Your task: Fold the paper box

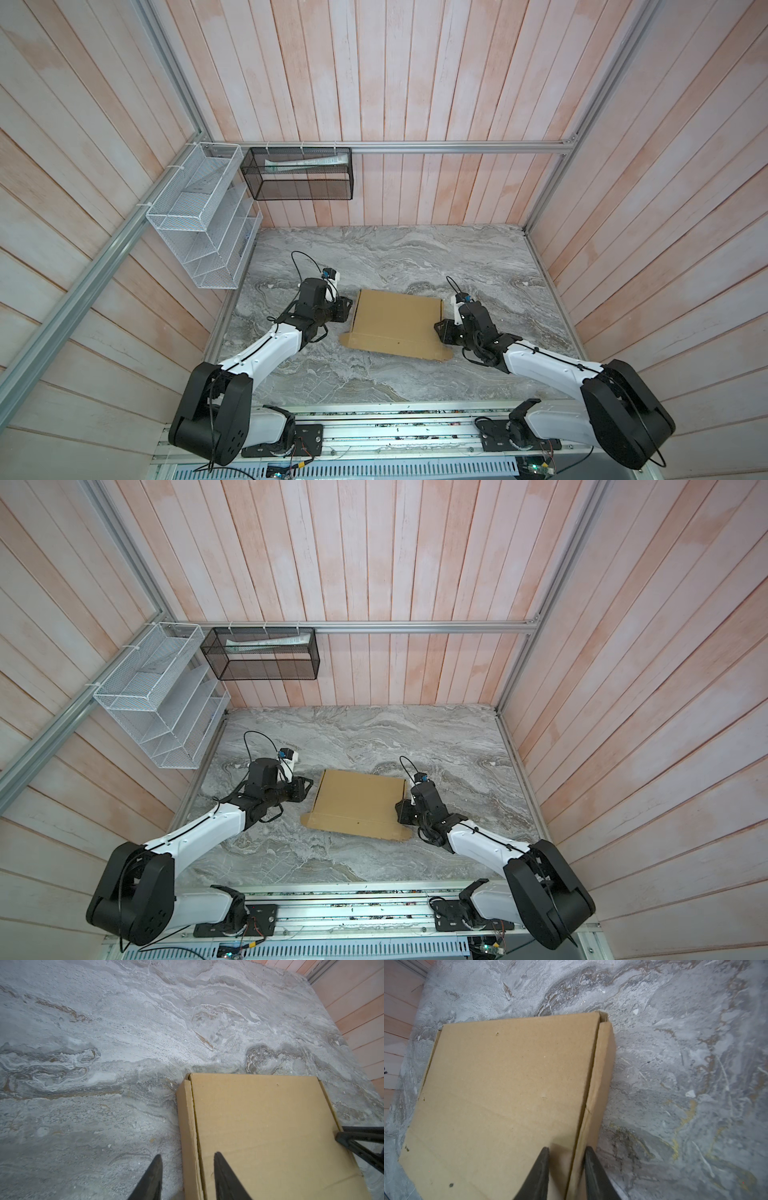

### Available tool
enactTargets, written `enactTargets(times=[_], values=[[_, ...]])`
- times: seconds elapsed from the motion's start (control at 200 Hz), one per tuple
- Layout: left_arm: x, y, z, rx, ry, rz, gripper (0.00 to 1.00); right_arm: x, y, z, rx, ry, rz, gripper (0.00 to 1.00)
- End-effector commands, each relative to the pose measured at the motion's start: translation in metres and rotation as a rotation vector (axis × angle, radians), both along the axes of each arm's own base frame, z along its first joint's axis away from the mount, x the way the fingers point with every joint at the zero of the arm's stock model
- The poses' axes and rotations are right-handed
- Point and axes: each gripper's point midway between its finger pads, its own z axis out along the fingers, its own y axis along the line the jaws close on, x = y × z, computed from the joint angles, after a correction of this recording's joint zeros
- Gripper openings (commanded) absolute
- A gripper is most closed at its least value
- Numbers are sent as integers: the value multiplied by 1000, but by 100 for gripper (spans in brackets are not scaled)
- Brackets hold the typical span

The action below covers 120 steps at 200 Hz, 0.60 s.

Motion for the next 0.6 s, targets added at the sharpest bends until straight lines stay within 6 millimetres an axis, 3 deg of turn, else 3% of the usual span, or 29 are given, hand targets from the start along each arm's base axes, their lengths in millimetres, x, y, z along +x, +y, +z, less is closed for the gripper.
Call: enactTargets(times=[0.0, 0.225, 0.595], values=[[-3, -9, -7, -22, 29, -57, 42, -6, -8, -12, -40, 32, 1, 29], [-4, -12, -26, -25, 80, -70, 40, -4, -8, -11, -38, 31, 5, 28], [-1, -12, -42, -3, 112, -68, 35, -2, -5, -8, -34, 27, 16, 25]])
